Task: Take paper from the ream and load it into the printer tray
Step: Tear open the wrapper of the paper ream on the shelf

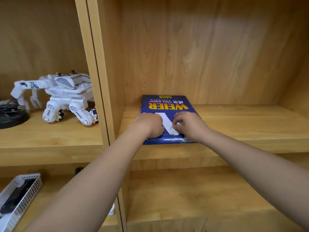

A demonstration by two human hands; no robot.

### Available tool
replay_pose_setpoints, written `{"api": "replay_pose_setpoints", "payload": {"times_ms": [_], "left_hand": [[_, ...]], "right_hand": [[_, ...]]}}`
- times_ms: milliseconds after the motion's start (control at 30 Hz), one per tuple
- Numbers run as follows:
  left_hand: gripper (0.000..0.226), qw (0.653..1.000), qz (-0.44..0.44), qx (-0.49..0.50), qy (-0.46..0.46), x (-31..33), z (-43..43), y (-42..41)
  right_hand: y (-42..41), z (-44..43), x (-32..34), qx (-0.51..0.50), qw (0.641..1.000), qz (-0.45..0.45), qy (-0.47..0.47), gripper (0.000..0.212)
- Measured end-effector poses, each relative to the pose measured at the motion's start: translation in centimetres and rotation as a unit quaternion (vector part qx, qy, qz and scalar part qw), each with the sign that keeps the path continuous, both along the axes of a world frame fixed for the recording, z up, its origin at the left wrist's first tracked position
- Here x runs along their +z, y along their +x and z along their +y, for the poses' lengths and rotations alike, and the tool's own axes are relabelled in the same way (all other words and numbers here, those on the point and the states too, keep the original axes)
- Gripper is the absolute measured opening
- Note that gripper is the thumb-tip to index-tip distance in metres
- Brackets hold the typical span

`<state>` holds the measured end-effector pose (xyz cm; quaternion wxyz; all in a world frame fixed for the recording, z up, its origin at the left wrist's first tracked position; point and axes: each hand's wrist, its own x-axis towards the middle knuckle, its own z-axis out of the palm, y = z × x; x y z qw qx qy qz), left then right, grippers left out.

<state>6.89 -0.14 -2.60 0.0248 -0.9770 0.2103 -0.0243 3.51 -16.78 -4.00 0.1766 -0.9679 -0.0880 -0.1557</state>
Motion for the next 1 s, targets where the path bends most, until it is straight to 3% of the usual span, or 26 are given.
{"api": "replay_pose_setpoints", "payload": {"times_ms": [267, 500, 700, 1000], "left_hand": [[0.039, 0.999, -0.012, 0.013, 0.047, 0.3, -0.4, -1.6], [0.037, 0.999, 0.027, 0.016, 0.04, 0.9, 0.0, -1.2], [0.035, 0.998, 0.052, 0.019, 0.026, 1.2, 0.1, -1.0], [0.035, 0.998, 0.013, 0.015, 0.063, 1.3, -1.0, -2.0]], "right_hand": [[-0.4, 2.2, 0.4, -0.101, 0.993, 0.041, -0.052, 0.024], [-1.3, 2.1, 1.0, -0.099, 0.992, 0.069, -0.048, 0.013], [-1.7, 2.3, 1.2, -0.111, 0.989, 0.09, -0.049, 0.017], [-3.0, 1.7, 1.7, -0.125, 0.986, 0.104, -0.037, 0.018]]}}
